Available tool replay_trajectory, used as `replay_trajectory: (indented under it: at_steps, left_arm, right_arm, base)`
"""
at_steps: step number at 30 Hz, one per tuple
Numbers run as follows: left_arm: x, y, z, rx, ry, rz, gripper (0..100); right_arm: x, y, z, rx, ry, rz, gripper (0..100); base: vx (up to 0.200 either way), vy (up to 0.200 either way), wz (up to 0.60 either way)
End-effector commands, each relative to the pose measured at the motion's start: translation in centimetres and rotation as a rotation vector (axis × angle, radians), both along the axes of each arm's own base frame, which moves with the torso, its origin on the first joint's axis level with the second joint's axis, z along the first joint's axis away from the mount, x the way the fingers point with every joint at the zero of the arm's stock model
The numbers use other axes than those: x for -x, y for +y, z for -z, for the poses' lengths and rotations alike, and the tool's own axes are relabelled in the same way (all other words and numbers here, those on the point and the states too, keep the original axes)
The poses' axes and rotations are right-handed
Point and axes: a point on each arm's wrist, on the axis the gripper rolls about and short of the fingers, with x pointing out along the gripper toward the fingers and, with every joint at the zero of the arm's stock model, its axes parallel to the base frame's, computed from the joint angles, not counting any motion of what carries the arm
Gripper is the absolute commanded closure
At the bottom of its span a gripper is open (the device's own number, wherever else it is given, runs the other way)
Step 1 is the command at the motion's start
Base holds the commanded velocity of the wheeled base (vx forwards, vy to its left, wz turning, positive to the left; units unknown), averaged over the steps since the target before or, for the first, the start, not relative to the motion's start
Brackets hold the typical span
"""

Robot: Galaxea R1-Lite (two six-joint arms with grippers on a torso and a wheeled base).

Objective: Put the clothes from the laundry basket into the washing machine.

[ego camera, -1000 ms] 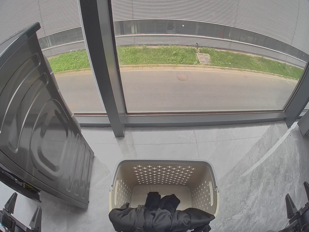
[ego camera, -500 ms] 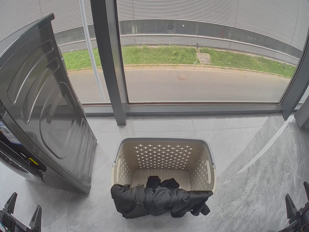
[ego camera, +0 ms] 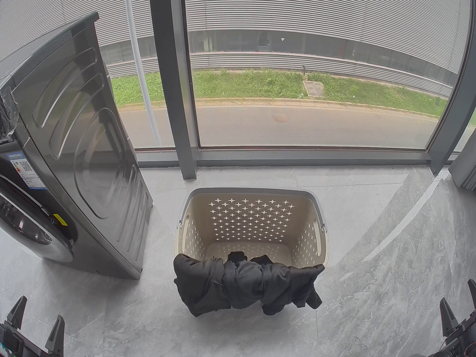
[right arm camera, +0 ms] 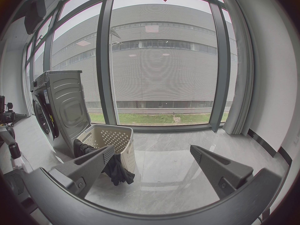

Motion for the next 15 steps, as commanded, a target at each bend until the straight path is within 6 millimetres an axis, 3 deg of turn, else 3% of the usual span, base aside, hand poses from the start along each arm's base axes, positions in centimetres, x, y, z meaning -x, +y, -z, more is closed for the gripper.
replay_trajectory:
  at_steps: [1, 15]
  left_arm:
    - [0.0, -0.01, 0.48, 0.005, 0.0, 0.003, 0]
    - [0.02, -0.01, 0.49, 0.005, -0.002, 0.001, 0]
  right_arm:
    - [-0.12, 0.0, 0.49, 0.0, 0.015, 0.0, 0]
    - [-0.12, 0.0, 0.49, 0.0, 0.015, -0.001, 0]
  base:
    - [0.0, 0.2, 0.0]
    - [0.0, 0.2, 0.0]
